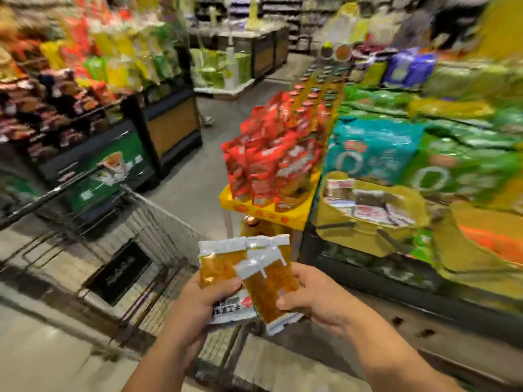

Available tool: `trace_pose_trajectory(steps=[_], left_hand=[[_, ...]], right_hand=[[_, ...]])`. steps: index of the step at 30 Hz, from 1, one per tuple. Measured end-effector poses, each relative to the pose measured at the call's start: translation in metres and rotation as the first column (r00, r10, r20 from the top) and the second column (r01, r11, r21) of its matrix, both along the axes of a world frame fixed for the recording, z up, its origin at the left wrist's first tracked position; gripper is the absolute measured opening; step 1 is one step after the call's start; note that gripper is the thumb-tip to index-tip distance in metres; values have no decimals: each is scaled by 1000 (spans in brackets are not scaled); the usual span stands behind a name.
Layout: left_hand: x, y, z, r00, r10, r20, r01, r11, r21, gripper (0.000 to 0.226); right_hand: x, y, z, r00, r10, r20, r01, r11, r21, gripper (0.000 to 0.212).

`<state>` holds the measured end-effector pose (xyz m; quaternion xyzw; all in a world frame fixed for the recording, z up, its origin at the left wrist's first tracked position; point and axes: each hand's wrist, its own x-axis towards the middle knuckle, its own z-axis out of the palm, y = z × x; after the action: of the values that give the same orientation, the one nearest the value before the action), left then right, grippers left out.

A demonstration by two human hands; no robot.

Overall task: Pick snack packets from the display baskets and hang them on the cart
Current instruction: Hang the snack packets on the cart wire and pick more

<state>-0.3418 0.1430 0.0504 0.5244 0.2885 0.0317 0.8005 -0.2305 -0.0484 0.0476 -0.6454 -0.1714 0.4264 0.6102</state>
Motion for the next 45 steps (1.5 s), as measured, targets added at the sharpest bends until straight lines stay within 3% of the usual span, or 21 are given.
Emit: trace_pose_trajectory(steps=[8,11,14,16,18,22,25,30,34,38,41,45], left_hand=[[65,-169,24,946,-316,74,314,949,34,54],[87,-249,29,892,-443,86,444,896,9,44],[109,-333,30,828,-554,82,557,830,-13,63],[122,-396,30,791,-605,86,610,792,-35,68],[133,-453,29,779,-623,77,627,776,-64,65],[149,-551,31,756,-651,66,654,751,-89,47],[162,-596,31,737,-674,51,675,731,-101,51],[199,-635,21,726,-688,21,687,722,-88,66],[234,-645,17,706,-707,39,708,702,-74,76],[284,-652,11,714,-699,42,700,711,-68,85],[331,-655,13,748,-660,70,664,741,-99,75],[396,-656,19,792,-600,112,610,785,-107,81]], right_hand=[[-5,-177,19,902,-432,15,431,901,46,72],[-5,-262,21,816,-578,15,576,815,56,59],[-3,-354,24,729,-684,-22,684,727,55,51],[-1,-420,25,681,-731,-41,731,677,79,57],[2,-478,28,634,-772,-42,772,630,88,58],[5,-572,29,514,-857,-27,856,511,79,33],[11,-619,25,423,-904,-57,903,416,107,28],[36,-659,12,384,-901,-203,923,368,111,31],[65,-670,-1,401,-888,-227,913,366,181,48],[115,-685,2,281,-943,-178,954,256,154,35],[160,-700,9,215,-976,-44,973,211,90,28],[230,-710,10,251,-963,95,968,249,-35,29]])
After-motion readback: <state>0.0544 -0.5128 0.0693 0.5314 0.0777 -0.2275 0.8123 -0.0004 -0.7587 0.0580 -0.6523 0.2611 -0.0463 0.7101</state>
